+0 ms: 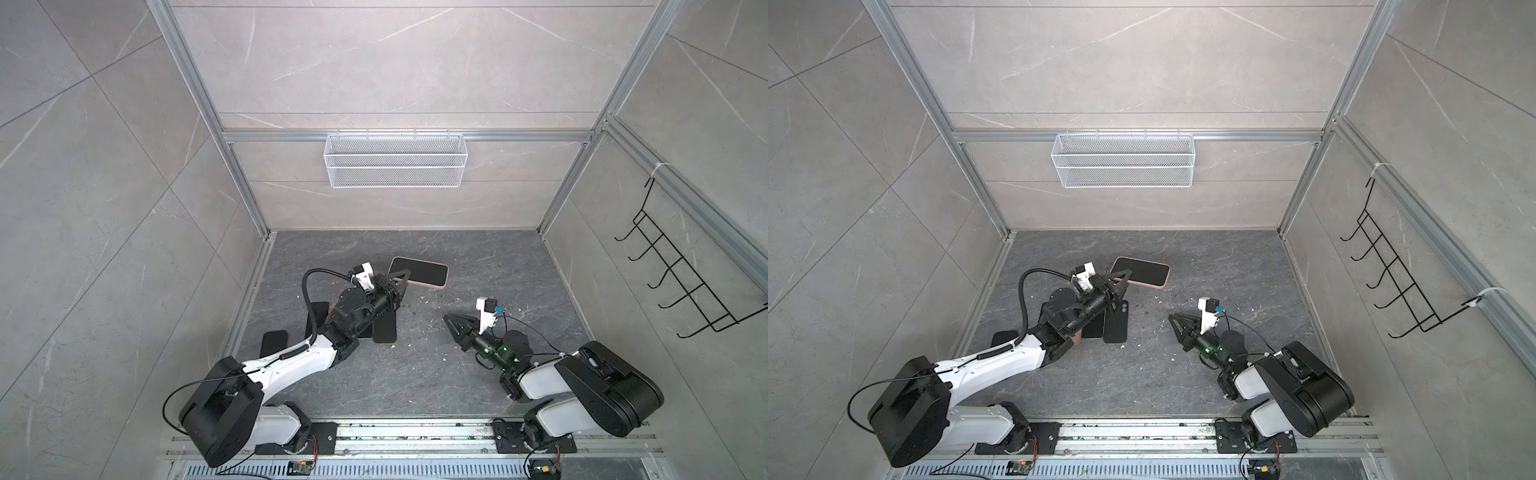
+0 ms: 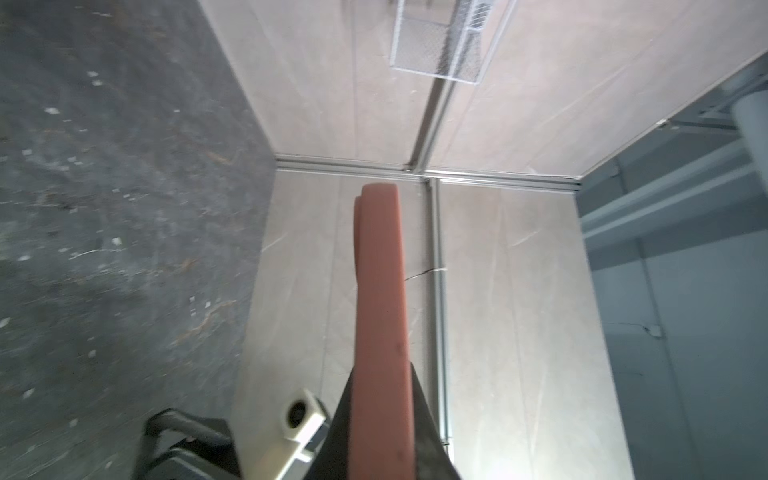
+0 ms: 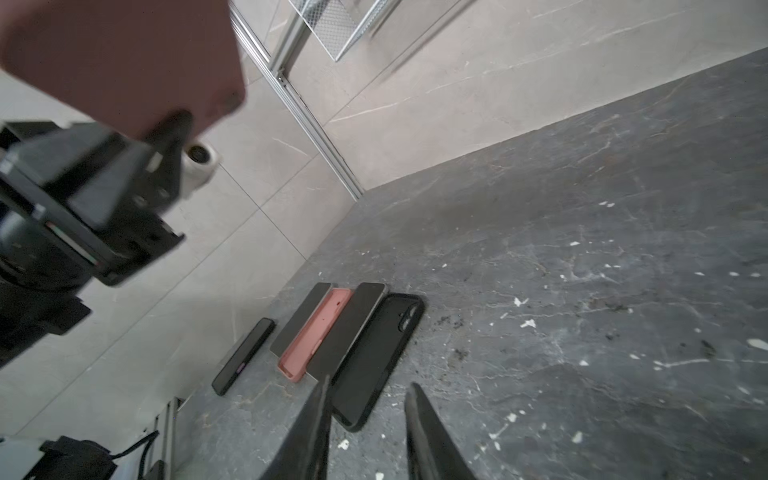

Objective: Take the phone out of the phone case

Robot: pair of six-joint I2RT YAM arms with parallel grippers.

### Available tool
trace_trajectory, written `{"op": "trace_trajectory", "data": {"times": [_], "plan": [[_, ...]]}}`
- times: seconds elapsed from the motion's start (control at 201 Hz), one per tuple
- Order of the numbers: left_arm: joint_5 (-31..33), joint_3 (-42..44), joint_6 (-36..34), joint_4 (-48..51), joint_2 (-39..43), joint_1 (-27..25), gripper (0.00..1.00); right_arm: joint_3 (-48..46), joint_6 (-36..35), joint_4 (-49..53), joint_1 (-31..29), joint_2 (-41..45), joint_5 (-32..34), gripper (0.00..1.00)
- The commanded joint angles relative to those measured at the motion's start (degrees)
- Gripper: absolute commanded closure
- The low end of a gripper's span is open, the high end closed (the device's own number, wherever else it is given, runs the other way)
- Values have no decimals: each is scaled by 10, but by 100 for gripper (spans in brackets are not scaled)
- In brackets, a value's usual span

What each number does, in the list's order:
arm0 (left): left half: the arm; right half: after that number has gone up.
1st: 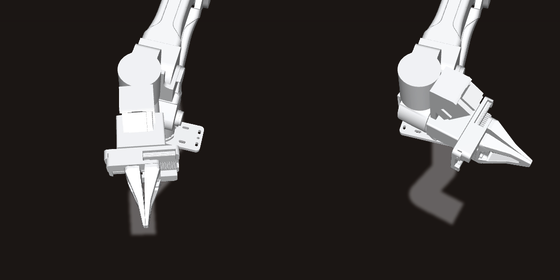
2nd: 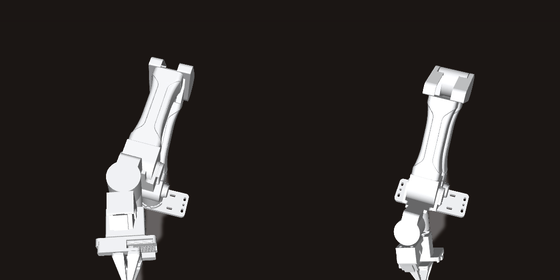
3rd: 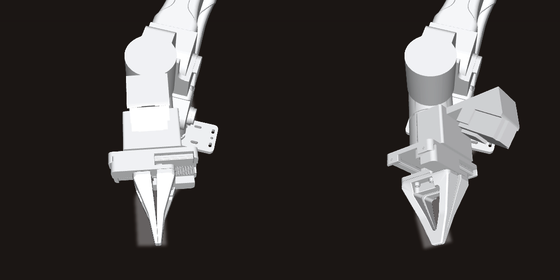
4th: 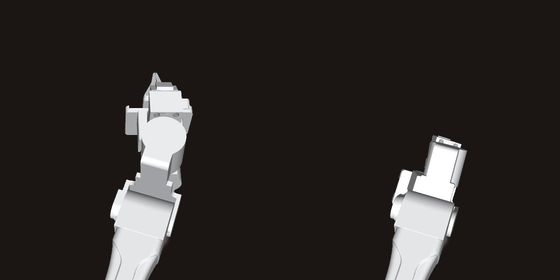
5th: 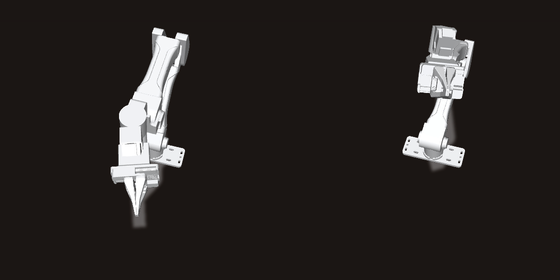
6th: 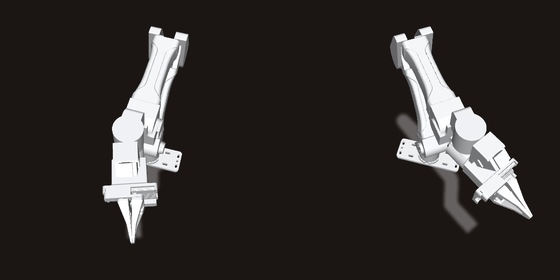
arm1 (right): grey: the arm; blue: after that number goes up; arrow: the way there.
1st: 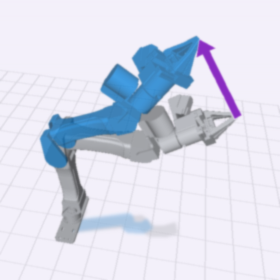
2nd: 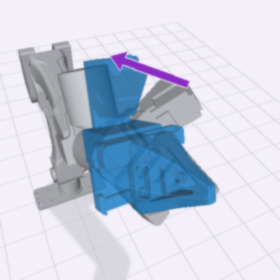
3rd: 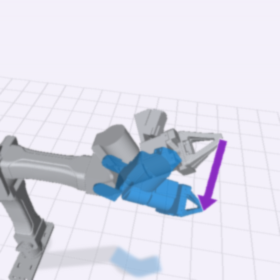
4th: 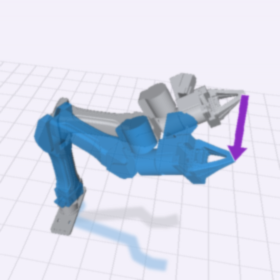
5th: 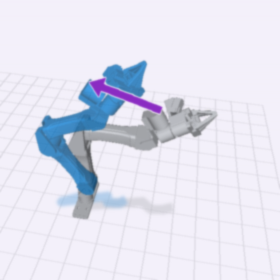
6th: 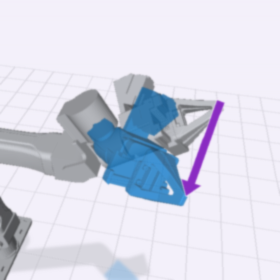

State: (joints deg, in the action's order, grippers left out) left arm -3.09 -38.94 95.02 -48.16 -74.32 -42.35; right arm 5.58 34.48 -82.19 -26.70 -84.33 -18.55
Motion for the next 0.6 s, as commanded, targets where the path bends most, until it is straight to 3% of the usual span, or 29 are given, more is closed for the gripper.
{"op": "trace_trajectory", "data": {"times": [0.0, 0.09, 0.224, 0.359, 0.439, 0.533, 0.598], "plan": [[-9, -34, 17, -91, 15, -2, 100, 4, -10, 18, 0, 5, 20, 72], [-5, -22, 20, -101, 14, 6, 100, -3, 21, -18, 1, 23, -7, 61], [-9, -7, 21, -107, 15, 18, 100, -1, 74, 39, 0, 120, -20, 45], [-11, 3, 20, -115, 11, 21, 100, 39, 104, 185, 2, 238, -31, 40], [-12, 6, 18, -119, 6, 22, 100, 55, 128, 218, 2, 286, -41, 39], [-16, 4, 18, -129, -6, 22, 100, 95, 154, 258, 2, 299, -74, 39], [-17, 3, 21, -141, -16, 22, 100, 112, 190, 224, 2, 272, -98, 39]]}}
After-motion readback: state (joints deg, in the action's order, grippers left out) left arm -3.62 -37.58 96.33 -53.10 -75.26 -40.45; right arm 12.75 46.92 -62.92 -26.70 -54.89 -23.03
